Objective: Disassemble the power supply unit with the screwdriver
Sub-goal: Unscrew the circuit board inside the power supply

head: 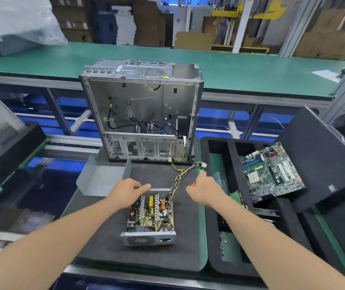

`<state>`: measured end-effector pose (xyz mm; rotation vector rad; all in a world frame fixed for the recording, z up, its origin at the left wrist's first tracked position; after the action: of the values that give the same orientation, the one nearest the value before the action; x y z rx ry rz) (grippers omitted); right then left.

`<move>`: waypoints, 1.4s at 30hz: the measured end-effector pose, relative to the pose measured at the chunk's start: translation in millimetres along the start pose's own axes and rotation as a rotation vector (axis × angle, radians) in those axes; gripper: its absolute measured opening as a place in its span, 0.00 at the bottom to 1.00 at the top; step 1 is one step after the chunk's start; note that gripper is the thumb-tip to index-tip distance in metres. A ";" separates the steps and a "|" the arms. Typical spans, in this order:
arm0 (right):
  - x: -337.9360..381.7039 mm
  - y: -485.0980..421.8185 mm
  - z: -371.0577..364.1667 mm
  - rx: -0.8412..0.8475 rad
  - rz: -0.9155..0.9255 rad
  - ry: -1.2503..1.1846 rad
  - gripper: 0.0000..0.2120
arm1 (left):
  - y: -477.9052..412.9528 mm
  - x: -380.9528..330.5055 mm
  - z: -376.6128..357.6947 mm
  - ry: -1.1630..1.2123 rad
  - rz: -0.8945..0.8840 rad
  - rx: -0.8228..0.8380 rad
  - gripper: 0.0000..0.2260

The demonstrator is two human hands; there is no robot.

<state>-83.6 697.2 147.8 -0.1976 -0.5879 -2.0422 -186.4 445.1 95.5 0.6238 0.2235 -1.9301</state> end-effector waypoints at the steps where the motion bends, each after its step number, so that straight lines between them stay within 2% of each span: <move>1: 3.9 0.9 10.2 -0.021 0.026 0.063 0.23 | 0.6 3.7 0.3 0.021 0.016 -0.016 0.29; 4: 23.0 9.6 38.7 -0.059 0.111 0.098 0.20 | 1.8 16.2 6.8 0.067 0.064 -0.089 0.26; 7: 54.2 21.2 57.9 -0.097 0.205 0.061 0.15 | 5.8 30.7 14.3 0.169 0.116 -0.106 0.16; 11: 110.2 31.2 61.1 -0.050 0.376 -0.027 0.11 | 14.2 44.2 19.1 0.305 0.077 -0.105 0.10; 17: 172.4 33.5 37.1 -0.034 0.463 -0.047 0.03 | 31.4 77.3 10.4 0.507 0.139 -0.103 0.13; 23: 206.5 34.2 18.0 -0.084 0.499 0.017 0.08 | 30.6 87.0 -7.9 0.564 0.159 -0.003 0.15; 31: 221.7 39.1 -13.5 -0.082 0.550 0.193 0.11 | 25.9 88.8 -19.9 0.446 0.072 0.004 0.19; 35: 221.9 39.6 -19.5 -0.097 0.524 0.207 0.10 | 27.9 91.2 -20.2 0.413 0.039 -0.047 0.18; 42: 217.3 34.6 -20.2 -0.090 0.492 0.181 0.08 | 26.6 93.5 -22.5 0.361 -0.014 -0.025 0.17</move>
<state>-165.5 505.7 221.6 -0.1865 -0.2967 -1.5878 -185.1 368.7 31.3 0.9540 0.4787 -1.8145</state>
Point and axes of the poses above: each hand's wrist, its own y-axis away from the middle knuckle, its own z-axis out of the back of the hand, x = y × z, the point moved 2 cm from there along -y, towards the middle knuckle, and after that the axes turned 4 degrees about -x, right-handed, at the moved point
